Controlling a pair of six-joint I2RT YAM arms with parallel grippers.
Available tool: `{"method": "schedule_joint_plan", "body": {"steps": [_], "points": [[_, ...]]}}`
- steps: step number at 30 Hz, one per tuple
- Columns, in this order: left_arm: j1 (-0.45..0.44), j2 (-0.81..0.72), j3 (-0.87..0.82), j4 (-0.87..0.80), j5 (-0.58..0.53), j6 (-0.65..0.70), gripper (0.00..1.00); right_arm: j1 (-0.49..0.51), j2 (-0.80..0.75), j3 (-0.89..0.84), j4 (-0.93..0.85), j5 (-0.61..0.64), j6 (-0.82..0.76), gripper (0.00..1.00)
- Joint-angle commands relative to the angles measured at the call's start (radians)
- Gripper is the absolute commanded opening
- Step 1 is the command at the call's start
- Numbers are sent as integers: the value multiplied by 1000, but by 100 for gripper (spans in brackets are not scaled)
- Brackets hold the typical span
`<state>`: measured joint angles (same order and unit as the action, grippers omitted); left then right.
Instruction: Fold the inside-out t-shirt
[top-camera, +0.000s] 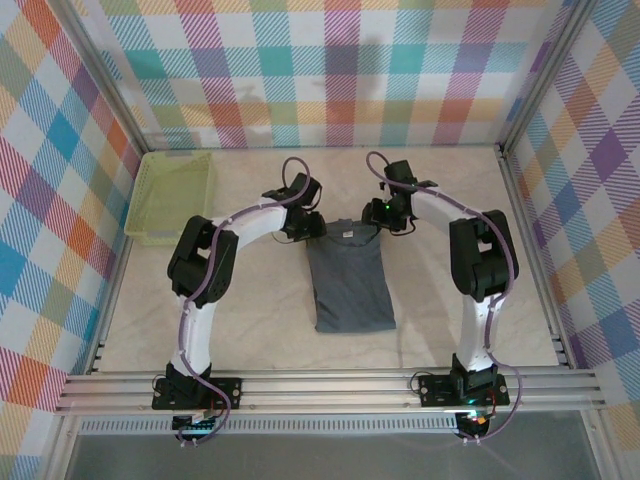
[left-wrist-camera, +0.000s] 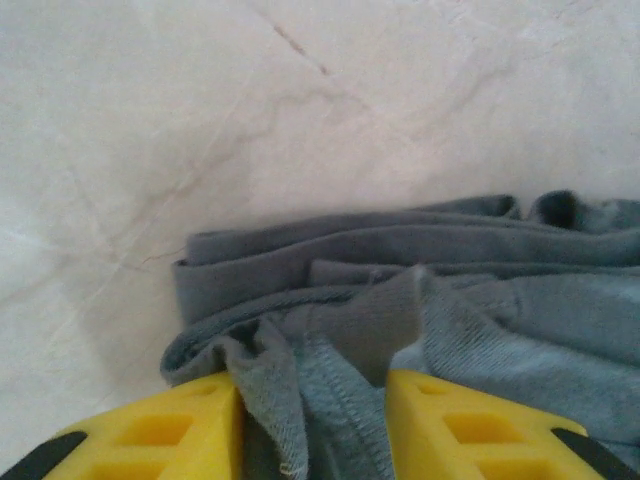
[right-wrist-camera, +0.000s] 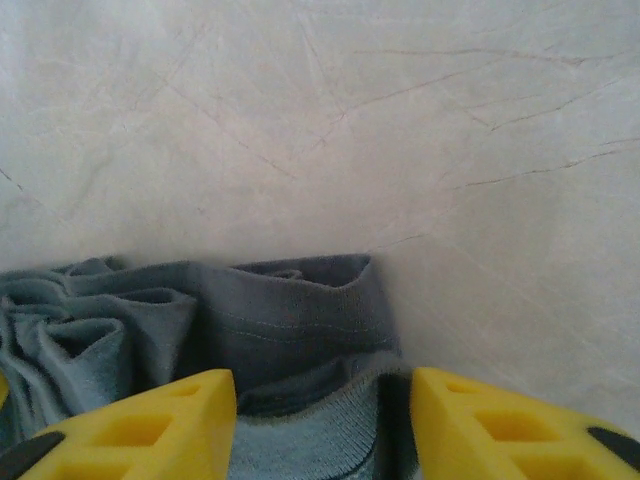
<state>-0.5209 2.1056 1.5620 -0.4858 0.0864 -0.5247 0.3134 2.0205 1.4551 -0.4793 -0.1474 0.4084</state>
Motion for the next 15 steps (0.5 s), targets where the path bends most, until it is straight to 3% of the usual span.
{"method": "schedule_joint_plan", "body": {"steps": [1,5,8,10,15], "points": [[4,23,40,26,56,-5,33,1,22,40,-35,-40,-20,45],[4,29,54,50,106,-15,15,1,19,56,-51,-43,-23,32],[5,-13,19,109,152,-29,0,1,-13,50,-52,-37,-25,15],[7,-72,-44,190,185,-46,0,-1,-49,42,-57,-4,-25,7],[17,-253,-216,393,199,-75,0,-1,-173,5,-56,59,-29,0]]}}
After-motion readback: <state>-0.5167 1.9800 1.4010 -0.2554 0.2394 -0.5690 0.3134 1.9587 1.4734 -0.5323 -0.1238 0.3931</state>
